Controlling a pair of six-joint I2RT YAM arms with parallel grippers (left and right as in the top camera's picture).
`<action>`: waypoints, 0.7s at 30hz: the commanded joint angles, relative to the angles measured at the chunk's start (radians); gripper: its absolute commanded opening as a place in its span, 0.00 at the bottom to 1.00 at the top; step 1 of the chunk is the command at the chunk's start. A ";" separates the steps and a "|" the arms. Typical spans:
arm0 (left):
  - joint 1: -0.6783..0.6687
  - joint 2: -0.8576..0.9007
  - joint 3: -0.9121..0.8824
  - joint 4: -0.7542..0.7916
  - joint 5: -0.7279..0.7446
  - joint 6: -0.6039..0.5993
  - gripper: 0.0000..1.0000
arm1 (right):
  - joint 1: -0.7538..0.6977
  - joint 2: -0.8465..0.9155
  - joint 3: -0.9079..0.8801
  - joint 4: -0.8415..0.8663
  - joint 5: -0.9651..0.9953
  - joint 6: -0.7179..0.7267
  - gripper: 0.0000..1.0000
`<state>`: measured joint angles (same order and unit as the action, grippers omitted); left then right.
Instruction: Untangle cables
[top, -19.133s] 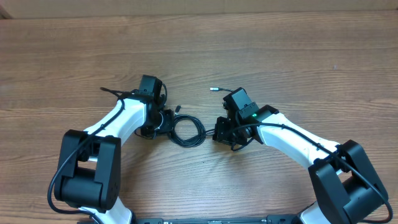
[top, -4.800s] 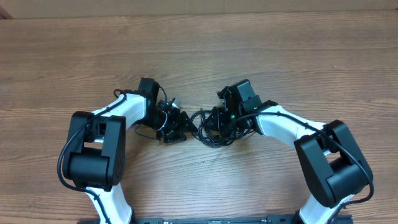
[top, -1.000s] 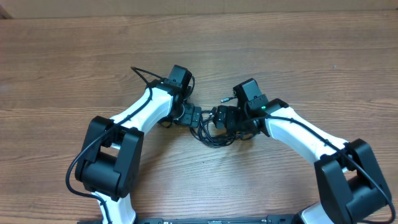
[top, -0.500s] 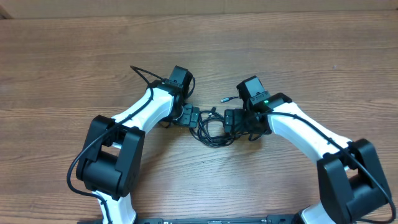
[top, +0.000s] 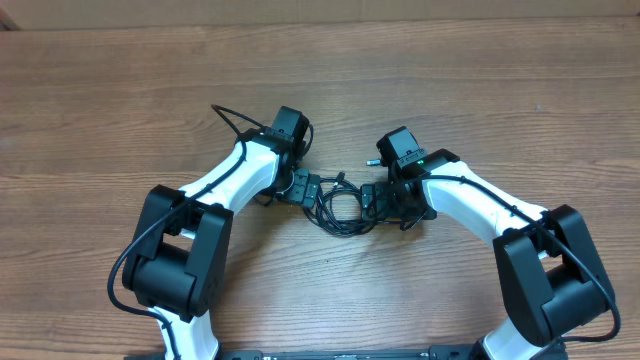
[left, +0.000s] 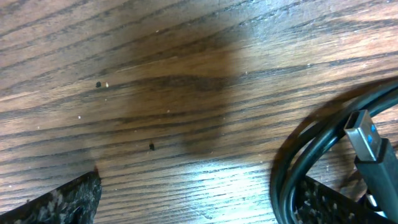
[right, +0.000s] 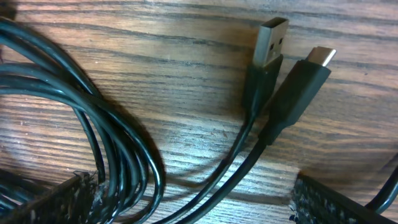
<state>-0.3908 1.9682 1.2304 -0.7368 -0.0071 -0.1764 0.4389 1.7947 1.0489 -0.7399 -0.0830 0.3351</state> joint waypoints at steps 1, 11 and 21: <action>0.009 0.139 -0.085 0.010 0.130 0.019 1.00 | -0.002 0.014 -0.003 0.020 -0.023 -0.031 1.00; 0.009 0.139 -0.085 0.012 0.130 0.019 1.00 | 0.000 0.014 -0.002 0.126 0.061 -0.035 1.00; 0.009 0.139 -0.085 0.012 0.062 -0.011 1.00 | -0.001 0.014 -0.003 0.110 0.071 -0.048 1.00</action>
<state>-0.3916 1.9682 1.2304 -0.7364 -0.0116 -0.1768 0.4393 1.8004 1.0485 -0.6312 -0.0250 0.2878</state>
